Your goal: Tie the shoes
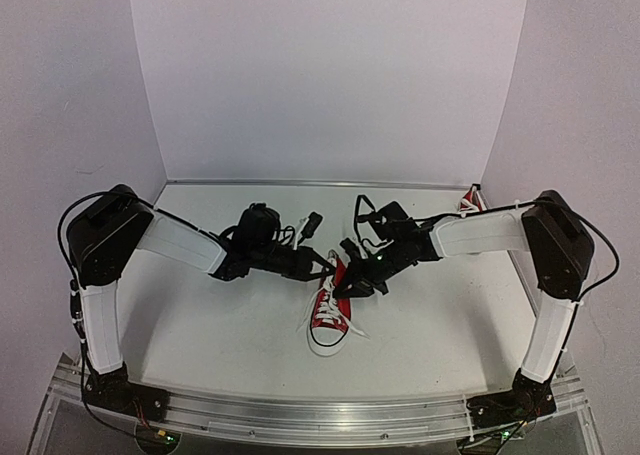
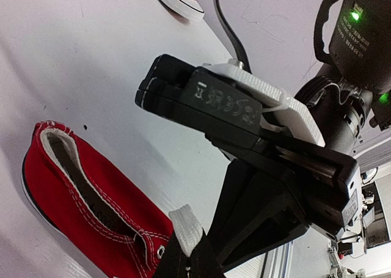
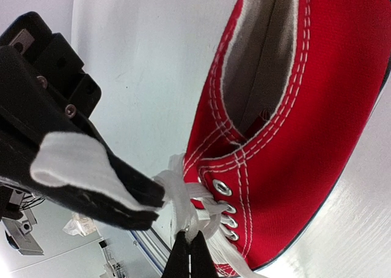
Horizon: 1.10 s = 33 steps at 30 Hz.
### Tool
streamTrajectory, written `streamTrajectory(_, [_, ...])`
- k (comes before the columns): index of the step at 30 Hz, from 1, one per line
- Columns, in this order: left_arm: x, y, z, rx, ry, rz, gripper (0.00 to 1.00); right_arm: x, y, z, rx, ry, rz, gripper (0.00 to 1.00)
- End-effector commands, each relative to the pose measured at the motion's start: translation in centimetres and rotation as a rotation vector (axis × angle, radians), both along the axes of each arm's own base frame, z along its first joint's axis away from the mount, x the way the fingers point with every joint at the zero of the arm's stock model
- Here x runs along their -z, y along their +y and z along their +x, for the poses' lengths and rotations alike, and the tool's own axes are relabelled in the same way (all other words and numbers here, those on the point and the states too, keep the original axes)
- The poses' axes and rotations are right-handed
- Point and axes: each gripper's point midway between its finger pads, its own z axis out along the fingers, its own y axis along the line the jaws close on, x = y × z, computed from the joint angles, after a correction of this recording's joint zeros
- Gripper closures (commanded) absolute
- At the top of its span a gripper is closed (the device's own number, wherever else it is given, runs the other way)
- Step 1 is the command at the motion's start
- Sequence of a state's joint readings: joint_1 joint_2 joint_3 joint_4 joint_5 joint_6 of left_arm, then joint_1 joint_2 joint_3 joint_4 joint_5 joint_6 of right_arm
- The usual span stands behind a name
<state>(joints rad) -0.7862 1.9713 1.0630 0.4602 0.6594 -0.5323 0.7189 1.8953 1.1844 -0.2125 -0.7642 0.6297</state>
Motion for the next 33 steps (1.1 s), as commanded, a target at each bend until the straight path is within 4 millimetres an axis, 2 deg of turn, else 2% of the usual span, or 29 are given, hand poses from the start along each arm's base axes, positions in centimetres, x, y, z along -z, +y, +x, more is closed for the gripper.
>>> streamTrajectory(1, [-2.1,0.6,0.7,-0.038,-0.055,-0.045,1.0,-1.9,-0.6,0.0,0.023,-0.041,0.004,1.0])
streamTrajectory(14, [-1.0,2.9,2.4,-0.169,-0.086,0.017,1.0,-0.2,-4.1,-0.4,0.092,-0.003,-0.072,1.0])
streamTrajectory(33, [1.4,5.7,4.3,-0.283,-0.092,0.14,1.0,2.0,-7.7,-1.1,0.14,0.025,-0.165,1.0])
